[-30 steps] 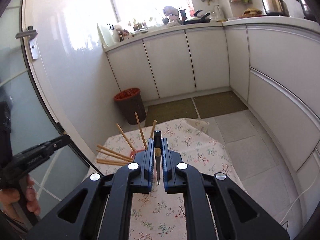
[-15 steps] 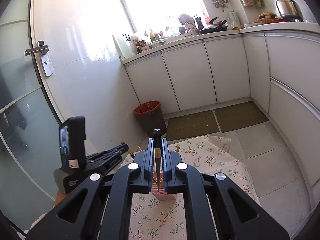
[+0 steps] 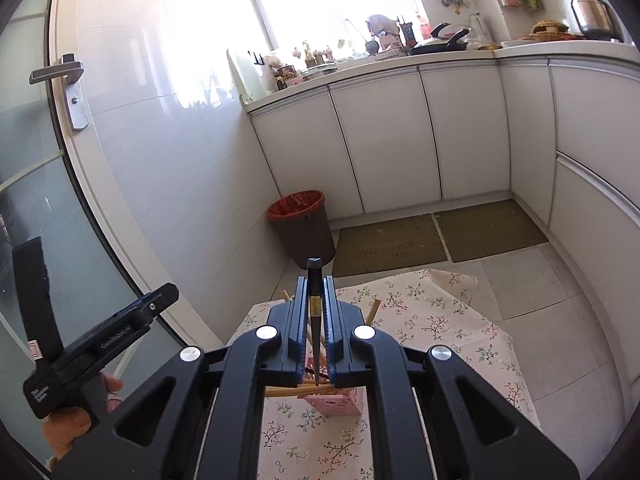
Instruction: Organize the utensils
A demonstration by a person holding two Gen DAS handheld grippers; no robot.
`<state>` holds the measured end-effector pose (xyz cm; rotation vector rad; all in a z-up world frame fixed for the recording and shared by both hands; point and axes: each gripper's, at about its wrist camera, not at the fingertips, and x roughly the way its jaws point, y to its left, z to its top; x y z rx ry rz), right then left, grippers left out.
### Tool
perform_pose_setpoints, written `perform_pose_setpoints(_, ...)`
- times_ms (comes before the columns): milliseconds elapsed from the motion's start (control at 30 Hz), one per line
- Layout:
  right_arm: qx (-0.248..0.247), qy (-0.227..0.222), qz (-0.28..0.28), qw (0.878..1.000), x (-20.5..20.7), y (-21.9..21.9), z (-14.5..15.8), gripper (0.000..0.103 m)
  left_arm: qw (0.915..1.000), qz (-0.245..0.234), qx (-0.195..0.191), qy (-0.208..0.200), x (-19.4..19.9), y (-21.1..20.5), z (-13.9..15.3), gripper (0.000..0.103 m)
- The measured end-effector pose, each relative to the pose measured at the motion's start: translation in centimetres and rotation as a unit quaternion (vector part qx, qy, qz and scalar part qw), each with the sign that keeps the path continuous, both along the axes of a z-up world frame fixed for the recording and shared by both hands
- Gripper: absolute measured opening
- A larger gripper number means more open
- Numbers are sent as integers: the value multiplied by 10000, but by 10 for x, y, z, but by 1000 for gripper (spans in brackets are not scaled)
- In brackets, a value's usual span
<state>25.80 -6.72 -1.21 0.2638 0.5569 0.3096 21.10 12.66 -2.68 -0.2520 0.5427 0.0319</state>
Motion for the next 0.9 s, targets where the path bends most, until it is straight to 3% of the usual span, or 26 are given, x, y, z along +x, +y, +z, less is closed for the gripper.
perform_pose_setpoints(300,-126,121,6,9998,44,36,-39,11,9997,190,79,161,-3,19,-9,44)
perform_pose_setpoints(467,-327,-91,-55,9994,35,33,-26,11,9991,280,325,4,-13,13,3,45)
perform_pose_setpoints(600,-490,-162,-167,9985,10,21,-14,11,9985,274,469,-104,-25,0,10,60)
perform_pose_setpoints(633,-509,-167,-190,9984,3,17,-12,13,9983,264,507,-126,-30,-5,11,64)
perform_pose_setpoints(700,-547,-170,-249,9980,-10,9,-8,29,9977,275,593,-150,-38,-15,13,70)
perform_pose_setpoints(900,-553,-154,-412,9975,-52,-15,0,44,9979,224,598,-116,-59,-37,13,81)
